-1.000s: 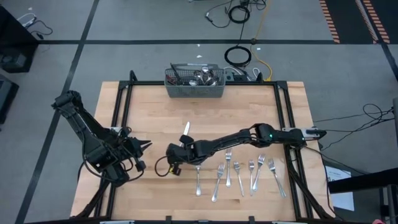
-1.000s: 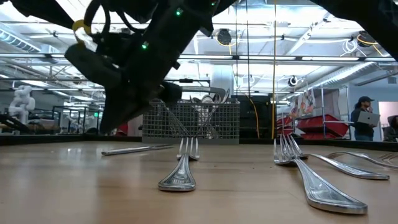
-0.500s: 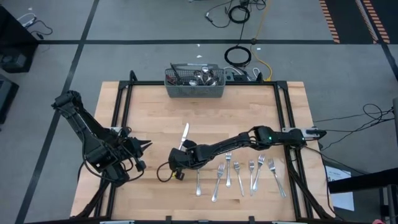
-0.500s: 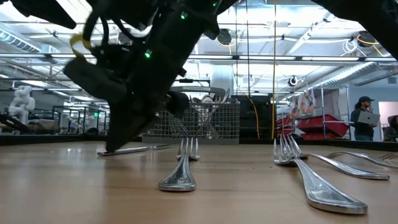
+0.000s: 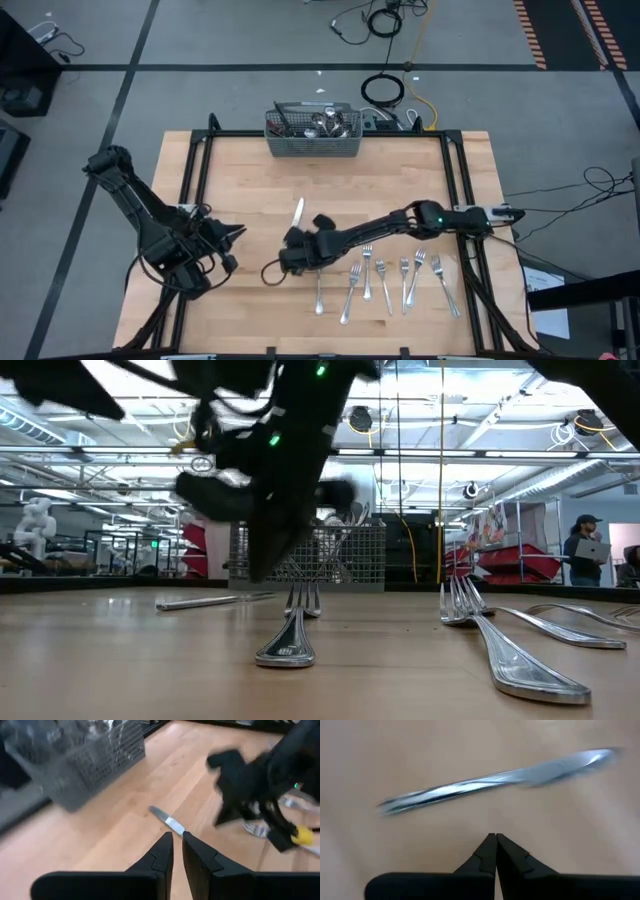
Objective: Sort silverware
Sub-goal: Put the silver knife into the gray utensil holder
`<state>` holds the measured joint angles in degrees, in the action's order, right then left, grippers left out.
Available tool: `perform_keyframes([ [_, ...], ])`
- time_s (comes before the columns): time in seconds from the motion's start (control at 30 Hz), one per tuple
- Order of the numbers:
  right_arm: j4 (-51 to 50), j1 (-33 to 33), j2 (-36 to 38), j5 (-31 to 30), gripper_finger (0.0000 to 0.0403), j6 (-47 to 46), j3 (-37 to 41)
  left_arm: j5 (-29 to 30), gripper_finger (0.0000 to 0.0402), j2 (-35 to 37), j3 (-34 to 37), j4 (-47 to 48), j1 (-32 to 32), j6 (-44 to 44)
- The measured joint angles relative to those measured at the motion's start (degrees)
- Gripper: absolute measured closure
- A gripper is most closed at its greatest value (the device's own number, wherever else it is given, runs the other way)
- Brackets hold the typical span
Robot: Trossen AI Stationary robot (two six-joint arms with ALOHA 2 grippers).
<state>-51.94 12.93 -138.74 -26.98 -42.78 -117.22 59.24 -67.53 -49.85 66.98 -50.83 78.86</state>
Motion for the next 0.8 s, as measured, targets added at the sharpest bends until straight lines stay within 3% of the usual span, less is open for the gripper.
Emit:
perform_keyframes([
  [0.13, -8.6, -0.9, 5.0, -7.2, 0.0403, -5.4, -0.2, 1.1, 0.0352, 0.0, 8.1, -9.7, 1.3, 11.5],
  [0.23, -11.2, -0.8, 10.4, -14.5, 0.0403, -6.2, -0.2, 5.8, 0.0352, -0.4, 15.7, -26.8, 2.5, 14.8],
  [0.3, -11.4, -0.4, 14.3, -19.2, 0.0403, -5.3, -0.3, 6.4, 0.0352, -1.7, 20.3, -42.5, 4.4, 7.8],
  [0.4, -11.8, -0.1, 19.6, -21.3, 0.0403, -0.7, -0.3, 5.5, 0.0352, -5.6, 24.8, -67.5, 7.6, -11.1],
  [0.5, -12.5, -0.2, 23.2, -18.5, 0.0392, 4.7, -0.3, 4.3, 0.0349, -10.7, 26.0, -84.3, 11.7, -27.3],
  [0.6, -11.9, -1.3, 24.5, -13.9, 0.0373, 11.9, -0.2, -2.7, 0.0338, -15.4, 26.0, -91.1, 16.9, -35.4],
  [0.7, -9.1, -4.5, 24.5, -10.0, 0.0380, 19.7, 3.5, -10.5, 0.0326, -18.1, 26.0, -91.4, 20.1, -29.7],
  [0.8, 0.3, -9.7, 24.3, 1.8, 0.0398, 25.1, 11.6, -12.8, 0.0321, -18.9, 26.0, -91.0, 21.1, -20.6],
])
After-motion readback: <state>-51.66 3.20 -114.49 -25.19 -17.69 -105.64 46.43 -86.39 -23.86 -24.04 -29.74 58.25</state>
